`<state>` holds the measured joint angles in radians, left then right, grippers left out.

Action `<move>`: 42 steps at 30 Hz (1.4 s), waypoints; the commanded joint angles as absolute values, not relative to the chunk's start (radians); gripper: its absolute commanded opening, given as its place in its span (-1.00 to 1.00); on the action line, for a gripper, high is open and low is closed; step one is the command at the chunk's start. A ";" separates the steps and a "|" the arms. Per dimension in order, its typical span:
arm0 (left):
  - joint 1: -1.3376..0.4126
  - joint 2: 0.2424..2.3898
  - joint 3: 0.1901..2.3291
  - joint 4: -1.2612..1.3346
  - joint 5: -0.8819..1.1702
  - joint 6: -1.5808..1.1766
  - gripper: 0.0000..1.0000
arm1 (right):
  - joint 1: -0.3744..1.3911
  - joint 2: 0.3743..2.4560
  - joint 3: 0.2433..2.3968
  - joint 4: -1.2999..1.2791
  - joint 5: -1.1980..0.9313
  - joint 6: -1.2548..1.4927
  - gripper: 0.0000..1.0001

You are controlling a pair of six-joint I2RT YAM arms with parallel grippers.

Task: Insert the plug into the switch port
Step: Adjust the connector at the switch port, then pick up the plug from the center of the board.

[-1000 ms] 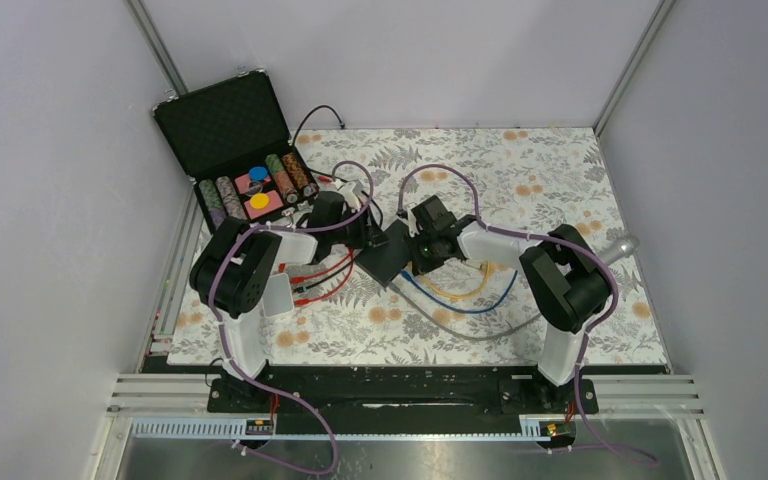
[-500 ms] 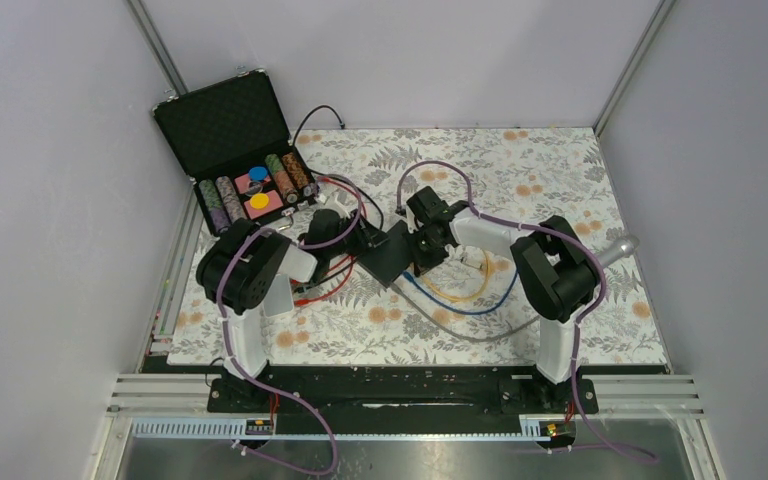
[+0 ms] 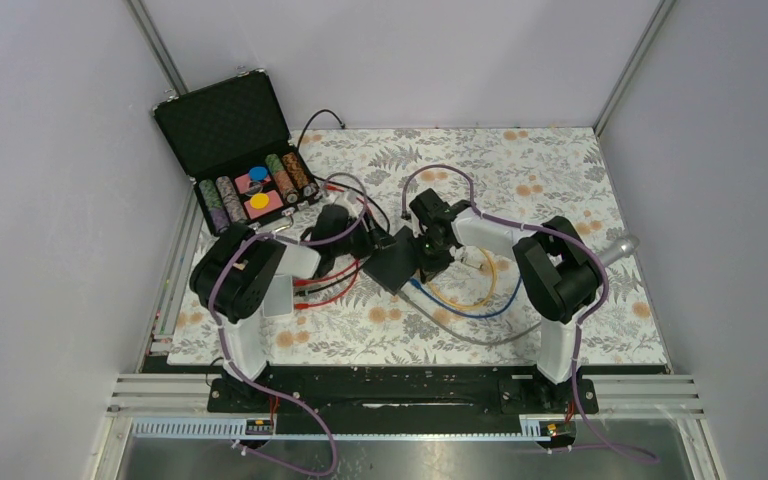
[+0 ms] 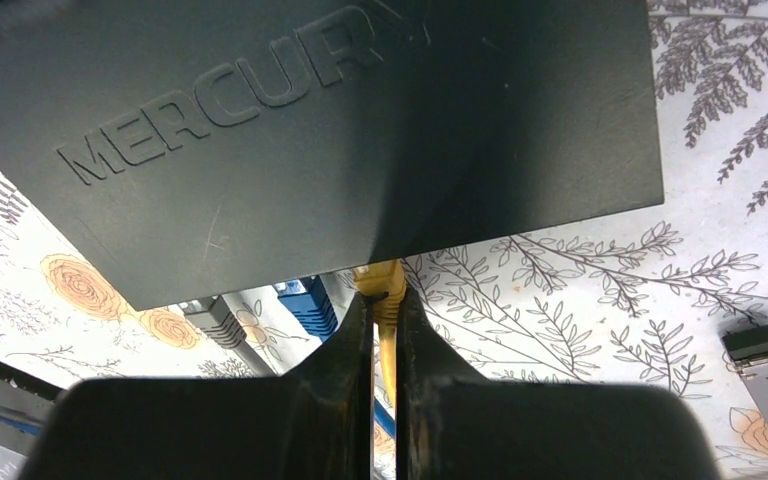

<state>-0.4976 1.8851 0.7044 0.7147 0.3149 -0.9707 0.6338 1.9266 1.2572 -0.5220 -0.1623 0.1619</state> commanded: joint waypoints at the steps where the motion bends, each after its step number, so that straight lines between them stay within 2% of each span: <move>1: -0.585 1.806 0.898 -0.078 0.776 -0.635 0.00 | 0.632 2.001 1.279 0.137 -0.163 0.179 -0.93; 4: -0.502 1.831 1.045 -0.229 0.701 -0.527 0.10 | 0.622 1.981 1.245 0.112 -0.233 0.102 -0.66; 7: -0.469 1.899 1.196 -0.332 0.684 -0.481 0.11 | 0.607 1.964 1.235 0.055 -0.236 0.071 -0.46; 10: -0.454 1.912 1.247 -0.338 0.667 -0.489 0.12 | 0.604 1.922 1.200 0.048 -0.198 0.029 -0.37; 12: -0.444 1.907 1.265 -0.344 0.645 -0.489 0.14 | 0.597 1.895 1.183 0.048 -0.208 0.006 -0.15; 14: -0.430 1.905 1.295 -0.363 0.627 -0.479 0.16 | 0.592 1.862 1.175 0.022 -0.215 -0.039 -0.02; 25: -0.388 1.740 1.346 -0.460 0.420 -0.373 0.20 | 0.545 1.577 1.044 -0.054 -0.231 -0.051 0.07; 29: -0.388 1.650 1.309 -0.475 0.395 -0.364 0.21 | 0.533 1.498 1.020 -0.140 -0.100 -0.019 0.05; 32: -0.389 1.569 1.265 -0.502 0.459 -0.345 0.26 | 0.520 1.473 1.042 -0.303 -0.044 -0.160 0.05; 36: -0.389 1.409 1.154 -0.500 0.464 -0.324 0.56 | 0.465 1.497 1.086 -0.459 -0.026 -0.329 0.06; 40: -0.383 1.315 1.053 -0.461 0.483 -0.352 0.97 | 0.411 1.557 1.124 -0.541 -0.080 -0.441 0.05; 42: -0.379 1.316 1.038 -0.464 0.517 -0.364 0.98 | 0.391 1.578 1.130 -0.543 -0.124 -0.474 0.04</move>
<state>-0.3904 1.3388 1.0790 -0.4862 0.4587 -0.3492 0.4244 1.5417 1.0798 -0.4473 -0.0731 -0.3328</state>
